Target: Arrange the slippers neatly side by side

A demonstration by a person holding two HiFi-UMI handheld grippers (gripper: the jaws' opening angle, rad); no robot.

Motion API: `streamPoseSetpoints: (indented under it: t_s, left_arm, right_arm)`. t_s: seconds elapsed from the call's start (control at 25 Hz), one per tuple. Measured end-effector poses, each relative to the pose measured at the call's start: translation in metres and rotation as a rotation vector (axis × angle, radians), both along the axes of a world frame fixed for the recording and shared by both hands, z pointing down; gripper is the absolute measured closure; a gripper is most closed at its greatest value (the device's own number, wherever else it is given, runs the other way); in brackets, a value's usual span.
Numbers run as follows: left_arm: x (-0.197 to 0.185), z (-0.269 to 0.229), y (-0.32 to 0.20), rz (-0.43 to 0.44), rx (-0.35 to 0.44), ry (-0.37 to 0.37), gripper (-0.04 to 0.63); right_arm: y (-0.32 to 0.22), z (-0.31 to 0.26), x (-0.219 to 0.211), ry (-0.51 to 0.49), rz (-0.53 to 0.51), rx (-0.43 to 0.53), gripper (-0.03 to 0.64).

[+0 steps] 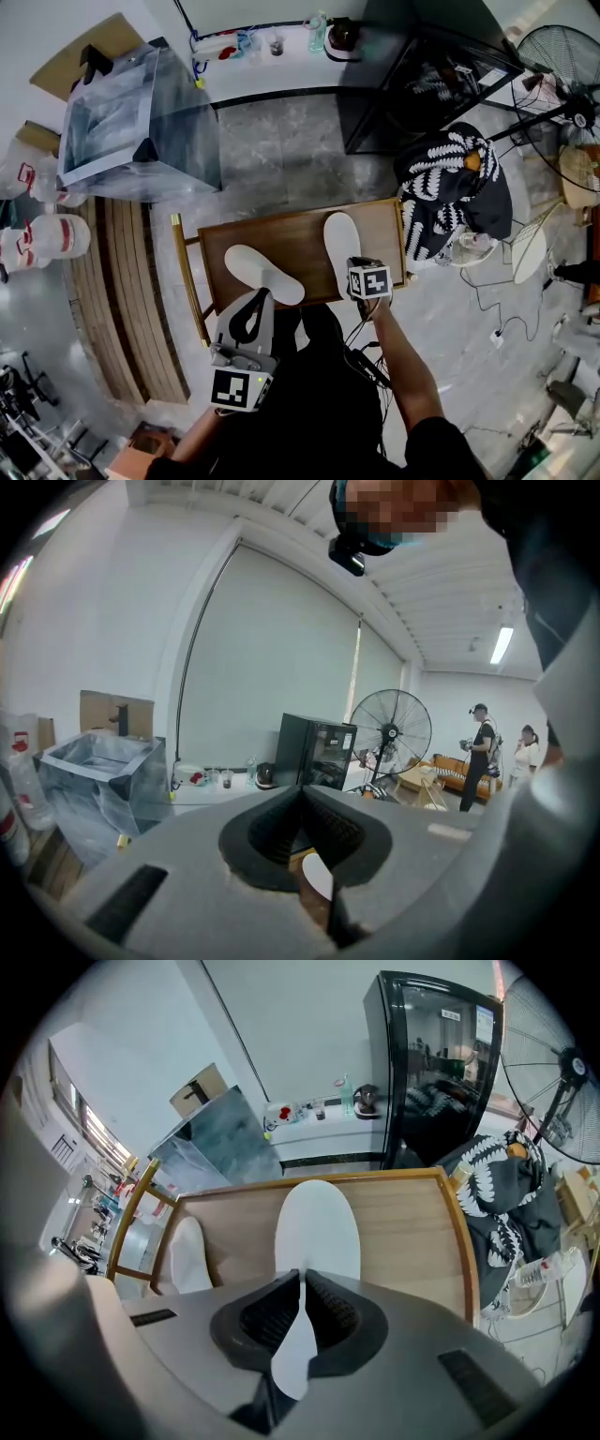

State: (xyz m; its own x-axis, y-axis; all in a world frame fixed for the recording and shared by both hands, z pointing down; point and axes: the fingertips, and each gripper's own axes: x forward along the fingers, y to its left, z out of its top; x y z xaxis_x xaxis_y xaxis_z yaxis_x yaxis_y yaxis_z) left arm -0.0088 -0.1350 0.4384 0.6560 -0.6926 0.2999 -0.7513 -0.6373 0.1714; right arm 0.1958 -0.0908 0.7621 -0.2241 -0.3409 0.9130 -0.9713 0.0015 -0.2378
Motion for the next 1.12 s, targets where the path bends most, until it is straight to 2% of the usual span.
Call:
streamPoseSetpoints:
  t_s: [0.24, 0.8, 0.92, 1.12]
  left_arm:
    - [0.009, 0.003, 0.001, -0.002, -0.011, -0.003, 0.577]
    - [0.011, 0.006, 0.005, -0.011, -0.024, -0.013, 0.577]
    - [0.006, 0.007, 0.004, -0.021, -0.015, -0.001, 0.577]
    - [-0.003, 0.003, 0.002, -0.021, -0.009, 0.014, 0.577]
  right_arm:
    - [0.002, 0.006, 0.013, -0.008, 0.057, -0.012, 0.591]
    - [-0.002, 0.011, 0.012, -0.019, 0.055, 0.006, 0.586]
    - [-0.002, 0.011, 0.01, -0.002, 0.05, 0.007, 0.506]
    - [-0.003, -0.001, 0.006, 0.021, 0.053, 0.027, 0.502]
